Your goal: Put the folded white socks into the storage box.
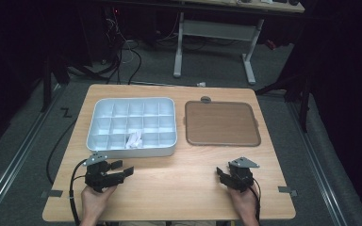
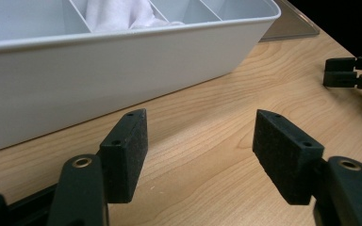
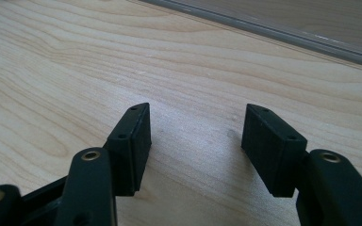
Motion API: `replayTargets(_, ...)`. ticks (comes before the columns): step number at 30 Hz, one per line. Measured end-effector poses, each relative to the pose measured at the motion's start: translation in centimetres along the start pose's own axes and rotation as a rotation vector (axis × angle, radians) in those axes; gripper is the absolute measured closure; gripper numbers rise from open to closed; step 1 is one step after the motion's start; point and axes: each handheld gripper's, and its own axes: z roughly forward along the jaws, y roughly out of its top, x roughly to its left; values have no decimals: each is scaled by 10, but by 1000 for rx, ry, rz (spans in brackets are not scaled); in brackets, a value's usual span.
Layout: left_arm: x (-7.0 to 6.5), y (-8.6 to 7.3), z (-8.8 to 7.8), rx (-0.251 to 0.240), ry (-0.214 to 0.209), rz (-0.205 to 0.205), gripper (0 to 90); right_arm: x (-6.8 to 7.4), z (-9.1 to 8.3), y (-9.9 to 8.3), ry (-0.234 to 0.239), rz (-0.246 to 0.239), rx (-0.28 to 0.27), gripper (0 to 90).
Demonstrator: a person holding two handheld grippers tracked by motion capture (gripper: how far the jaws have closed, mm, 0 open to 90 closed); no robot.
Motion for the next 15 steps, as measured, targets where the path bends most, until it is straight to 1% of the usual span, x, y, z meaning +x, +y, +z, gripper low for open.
replayTargets(2, 1, -1, 1, 1, 3, -4, 367, 0, 0, 0, 0, -2, -1, 432)
replayTargets(3, 2, -2, 1, 4, 5, 3, 367, 0, 0, 0, 0, 0, 0, 432)
replayTargets(9, 3, -7, 4, 2, 17, 3, 367, 0, 0, 0, 0, -2, 0, 432)
replayTargets(13, 5, -10, 7, 0, 29, 16, 367, 0, 0, 0, 0, 0, 0, 431)
replayTargets(15, 6, -12, 8, -1, 39, 31, 367, 0, 0, 0, 0, -1, 0, 431)
